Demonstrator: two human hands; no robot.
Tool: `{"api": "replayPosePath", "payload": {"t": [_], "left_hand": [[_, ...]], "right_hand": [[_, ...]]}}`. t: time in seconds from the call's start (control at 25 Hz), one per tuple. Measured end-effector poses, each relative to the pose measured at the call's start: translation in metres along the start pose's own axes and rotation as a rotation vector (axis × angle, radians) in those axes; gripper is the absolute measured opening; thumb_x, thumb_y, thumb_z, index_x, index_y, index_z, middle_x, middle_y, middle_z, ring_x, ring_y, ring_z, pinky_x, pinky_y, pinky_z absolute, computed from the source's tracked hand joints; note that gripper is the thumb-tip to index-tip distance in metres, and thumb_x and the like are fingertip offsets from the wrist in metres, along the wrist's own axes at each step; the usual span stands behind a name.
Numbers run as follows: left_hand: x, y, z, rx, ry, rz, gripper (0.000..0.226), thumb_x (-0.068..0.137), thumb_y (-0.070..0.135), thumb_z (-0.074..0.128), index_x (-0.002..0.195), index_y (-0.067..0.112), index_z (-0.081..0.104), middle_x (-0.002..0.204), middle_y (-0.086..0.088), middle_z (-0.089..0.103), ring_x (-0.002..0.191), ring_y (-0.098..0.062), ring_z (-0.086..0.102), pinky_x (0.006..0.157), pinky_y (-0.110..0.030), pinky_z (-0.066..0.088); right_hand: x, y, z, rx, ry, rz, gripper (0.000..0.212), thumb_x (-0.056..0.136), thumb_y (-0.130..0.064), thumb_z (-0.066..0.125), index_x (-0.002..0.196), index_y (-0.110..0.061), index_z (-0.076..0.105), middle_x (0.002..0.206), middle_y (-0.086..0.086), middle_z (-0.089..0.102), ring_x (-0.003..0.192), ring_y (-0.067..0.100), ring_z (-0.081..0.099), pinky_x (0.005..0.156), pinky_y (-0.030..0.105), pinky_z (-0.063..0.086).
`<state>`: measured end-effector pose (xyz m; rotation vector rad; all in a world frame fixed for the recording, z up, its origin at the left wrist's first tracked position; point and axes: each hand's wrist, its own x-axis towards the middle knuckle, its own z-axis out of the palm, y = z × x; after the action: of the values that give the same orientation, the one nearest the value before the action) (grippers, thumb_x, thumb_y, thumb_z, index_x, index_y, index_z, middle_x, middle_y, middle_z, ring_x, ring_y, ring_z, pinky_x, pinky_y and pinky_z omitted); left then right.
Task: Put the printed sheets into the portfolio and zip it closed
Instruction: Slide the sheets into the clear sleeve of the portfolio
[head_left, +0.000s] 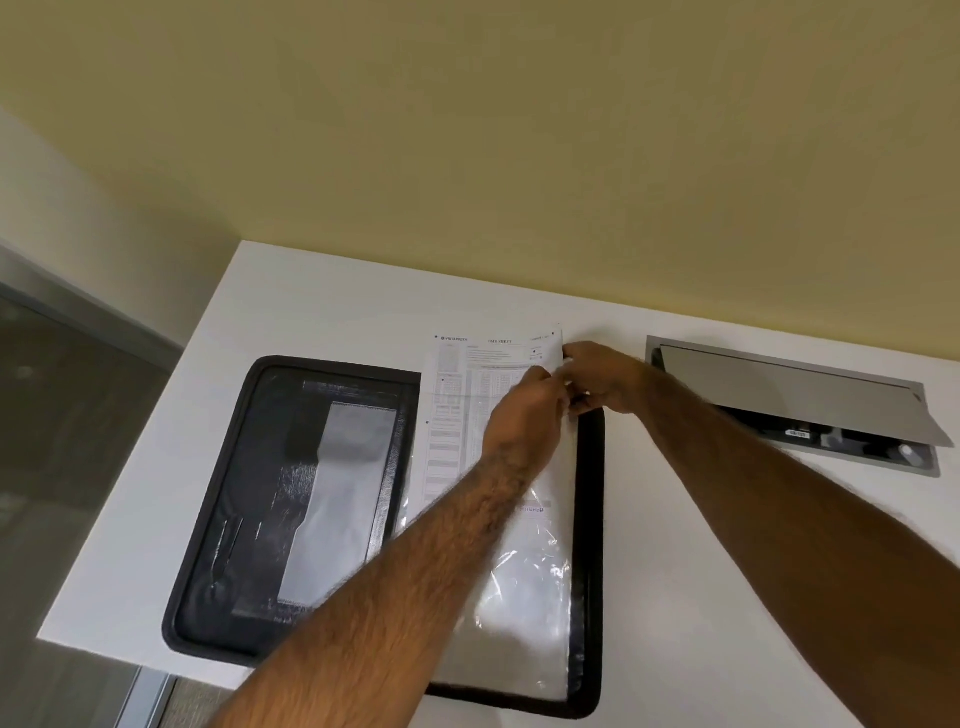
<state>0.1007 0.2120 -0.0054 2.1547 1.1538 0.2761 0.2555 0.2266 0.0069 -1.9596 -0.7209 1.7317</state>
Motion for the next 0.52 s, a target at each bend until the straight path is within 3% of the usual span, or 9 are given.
{"api": "replayPosePath", "payload": {"t": [0.16,0.24,0.36,0.52], "left_hand": [[-0.002,-0.012,-0.01,0.046,-0.16,-0.032,0.036,0.096,0.014,0.056,0.131,0.021,0.056,0.13,-0.001,0.062,0.112,-0.024,0.061,0.093,-0.036,0.051],[-0.006,-0.024,-0.018,0.121,-0.152,-0.061,0.048,0.094,0.009,0.054,0.14,0.021,0.048,0.14,-0.002,0.054,0.118,-0.026,0.058,0.098,-0.043,0.05],[-0.005,-0.052,-0.027,0.267,-0.131,-0.141,0.052,0.089,-0.002,0.055,0.138,0.016,0.049,0.14,-0.006,0.049,0.113,-0.029,0.057,0.087,-0.043,0.052],[0.002,-0.072,-0.03,0.352,-0.113,-0.139,0.029,0.091,0.0,0.051,0.114,0.014,0.062,0.113,-0.008,0.057,0.098,-0.029,0.06,0.072,-0.039,0.052]], "right_hand": [[0.019,-0.013,0.006,-0.028,0.183,-0.157,0.053,0.09,0.002,0.057,0.137,-0.019,0.045,0.124,0.008,0.056,0.087,0.024,0.062,0.067,0.041,0.057],[0.027,-0.021,0.007,-0.124,0.246,-0.242,0.062,0.087,0.003,0.054,0.144,-0.02,0.044,0.137,0.002,0.051,0.076,0.018,0.058,0.057,0.031,0.05],[0.034,-0.033,0.006,-0.253,0.3,-0.313,0.05,0.083,0.01,0.045,0.124,-0.01,0.066,0.133,0.008,0.06,0.081,0.017,0.058,0.046,0.022,0.044],[0.041,-0.034,0.005,-0.426,0.329,-0.333,0.053,0.078,0.014,0.039,0.111,-0.008,0.074,0.127,0.009,0.062,0.1,0.023,0.059,0.04,0.02,0.043]]}}
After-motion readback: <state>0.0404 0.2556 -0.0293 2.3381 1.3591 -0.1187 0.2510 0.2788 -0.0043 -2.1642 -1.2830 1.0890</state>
